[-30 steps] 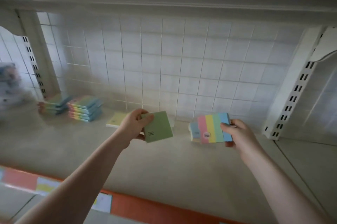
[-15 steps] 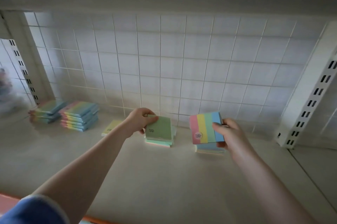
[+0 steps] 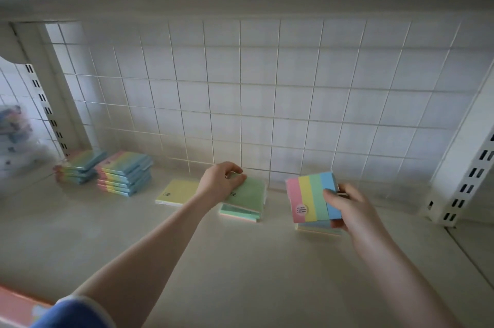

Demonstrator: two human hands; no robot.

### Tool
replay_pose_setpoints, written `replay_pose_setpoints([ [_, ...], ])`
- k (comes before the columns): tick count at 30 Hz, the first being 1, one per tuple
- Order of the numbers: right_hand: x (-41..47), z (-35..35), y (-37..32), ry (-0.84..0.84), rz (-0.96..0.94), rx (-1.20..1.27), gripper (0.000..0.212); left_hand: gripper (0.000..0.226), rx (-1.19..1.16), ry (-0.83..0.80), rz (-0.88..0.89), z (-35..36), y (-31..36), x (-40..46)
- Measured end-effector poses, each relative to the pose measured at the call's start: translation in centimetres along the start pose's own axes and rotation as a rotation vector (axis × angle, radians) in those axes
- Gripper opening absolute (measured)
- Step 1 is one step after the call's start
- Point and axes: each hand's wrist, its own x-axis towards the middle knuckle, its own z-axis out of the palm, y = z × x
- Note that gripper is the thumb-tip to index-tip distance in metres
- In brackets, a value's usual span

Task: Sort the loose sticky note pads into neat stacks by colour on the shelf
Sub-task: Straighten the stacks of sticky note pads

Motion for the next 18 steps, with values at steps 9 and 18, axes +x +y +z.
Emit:
replay_pose_setpoints([
  [9, -0.5, 0.0, -0.3, 0.002, 0.001, -0.031, 0.004, 0.018, 0.045, 0.014, -0.03, 1.7, -1.2, -0.3],
  [18, -0.5, 0.2, -0.3, 0.003, 0.021, -0.04, 0.007, 0.017, 0.095, 0.133, 0.096, 1.4, -0.8, -0.8],
])
